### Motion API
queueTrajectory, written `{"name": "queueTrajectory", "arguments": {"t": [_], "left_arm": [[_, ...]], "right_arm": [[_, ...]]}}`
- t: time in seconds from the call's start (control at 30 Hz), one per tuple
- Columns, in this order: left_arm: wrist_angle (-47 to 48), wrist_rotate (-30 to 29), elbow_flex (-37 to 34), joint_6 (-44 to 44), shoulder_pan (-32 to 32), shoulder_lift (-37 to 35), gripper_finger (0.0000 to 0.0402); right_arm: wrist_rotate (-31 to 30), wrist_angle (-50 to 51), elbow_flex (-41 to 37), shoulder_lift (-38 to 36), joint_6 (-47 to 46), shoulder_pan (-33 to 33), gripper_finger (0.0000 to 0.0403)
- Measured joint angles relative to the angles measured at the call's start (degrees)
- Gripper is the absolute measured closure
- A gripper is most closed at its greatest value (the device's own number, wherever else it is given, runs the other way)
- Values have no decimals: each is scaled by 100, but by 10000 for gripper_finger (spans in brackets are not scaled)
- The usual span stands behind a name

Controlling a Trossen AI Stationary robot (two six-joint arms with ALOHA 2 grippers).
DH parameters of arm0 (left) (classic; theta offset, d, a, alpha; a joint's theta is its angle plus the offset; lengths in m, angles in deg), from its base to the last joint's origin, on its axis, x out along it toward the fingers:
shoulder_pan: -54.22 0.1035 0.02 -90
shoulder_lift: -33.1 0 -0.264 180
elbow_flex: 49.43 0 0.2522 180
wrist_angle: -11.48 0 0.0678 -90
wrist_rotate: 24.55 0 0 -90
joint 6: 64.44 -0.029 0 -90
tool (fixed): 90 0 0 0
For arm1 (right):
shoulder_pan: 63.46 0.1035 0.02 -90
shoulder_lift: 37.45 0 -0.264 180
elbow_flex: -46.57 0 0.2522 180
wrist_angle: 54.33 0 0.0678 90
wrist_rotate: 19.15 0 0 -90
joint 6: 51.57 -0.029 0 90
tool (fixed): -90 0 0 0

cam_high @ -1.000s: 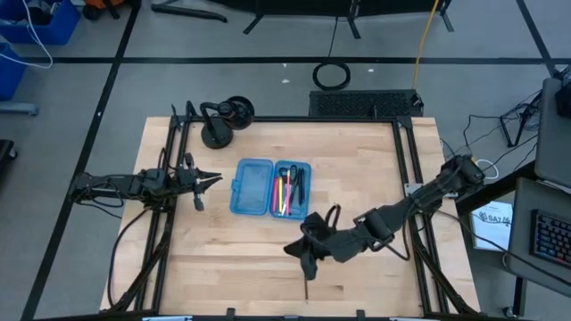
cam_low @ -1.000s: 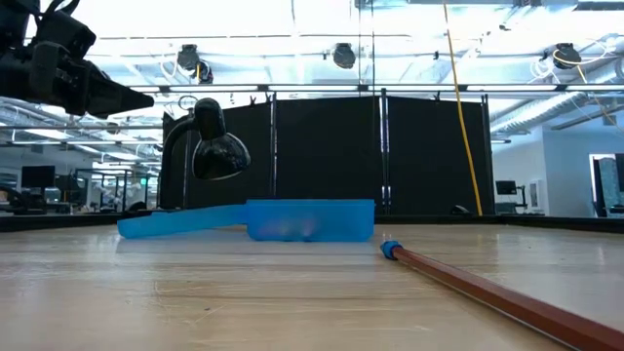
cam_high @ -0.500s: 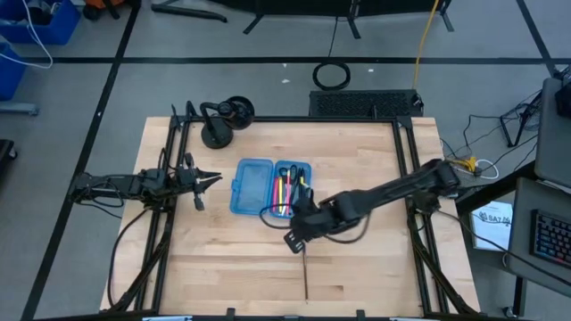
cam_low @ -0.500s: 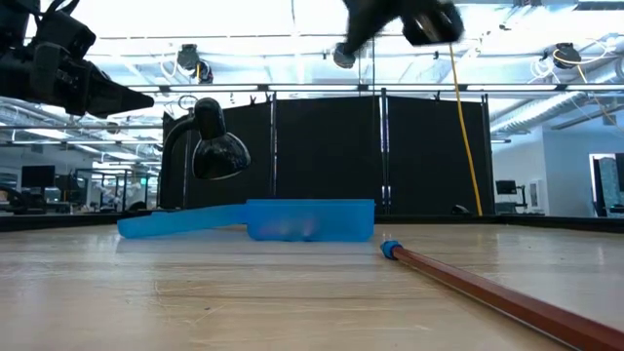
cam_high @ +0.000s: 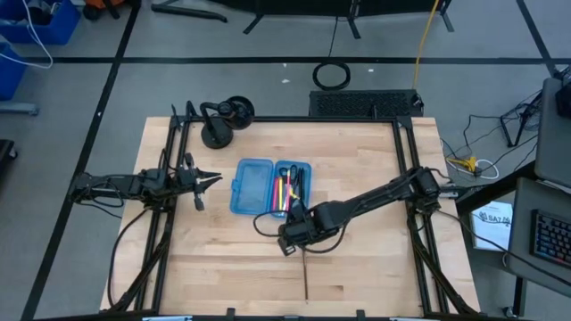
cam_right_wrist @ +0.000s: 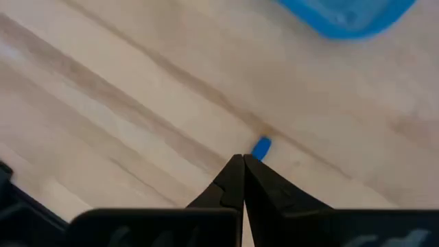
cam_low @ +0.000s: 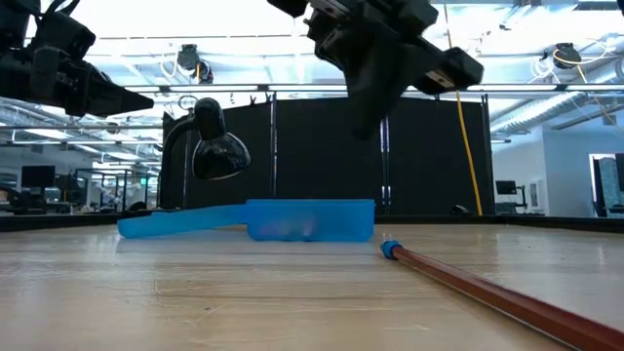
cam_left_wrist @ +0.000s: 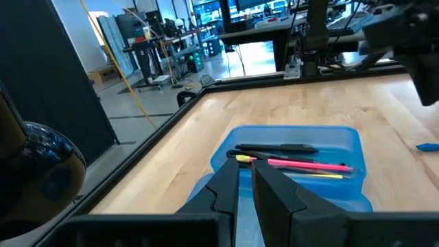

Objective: Pick & place school supplies into a supply box
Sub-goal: Put the brown pencil into the blue supply box

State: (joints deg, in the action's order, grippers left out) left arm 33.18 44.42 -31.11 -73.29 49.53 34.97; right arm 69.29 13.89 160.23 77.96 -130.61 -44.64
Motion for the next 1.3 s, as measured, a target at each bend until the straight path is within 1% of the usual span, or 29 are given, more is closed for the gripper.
{"name": "queueTrajectory", "arguments": {"t": [0.13, 0.23, 0.33, 0.43, 0.57, 0.7, 0.8, 1.03, 1.2, 1.3], "left_arm": [[-2, 2, 0, 50, 0, 0, 355], [0, 3, 0, 59, 0, -1, 355], [0, 4, 0, 38, 0, 0, 355], [0, 4, 0, 38, 0, -1, 355], [-2, 11, 0, 38, 0, 0, 355], [-4, 11, 0, 37, 0, -1, 355], [-4, 11, 0, 38, 0, -1, 355], [-4, 15, 0, 120, 0, -2, 355], [-2, 20, 0, 121, 0, 0, 355], [-2, 143, 0, 157, 0, 0, 355]], "right_arm": [[-180, 36, 2, -24, -164, -10, 399], [-115, 107, -22, -13, -275, -5, 379], [-52, -22, -181, -23, -411, -7, 344], [145, -64, -328, -11, -557, -12, 299], [264, -301, -617, -18, -702, -4, 241], [332, -380, -825, -11, -899, 1, 205], [329, -691, -1013, -18, -896, 1, 194], [336, -1472, -1326, 76, -851, 1, 193], [419, -1676, -1333, 423, -857, 70, 193], [440, -1662, -1316, 595, -804, 111, 193]]}}
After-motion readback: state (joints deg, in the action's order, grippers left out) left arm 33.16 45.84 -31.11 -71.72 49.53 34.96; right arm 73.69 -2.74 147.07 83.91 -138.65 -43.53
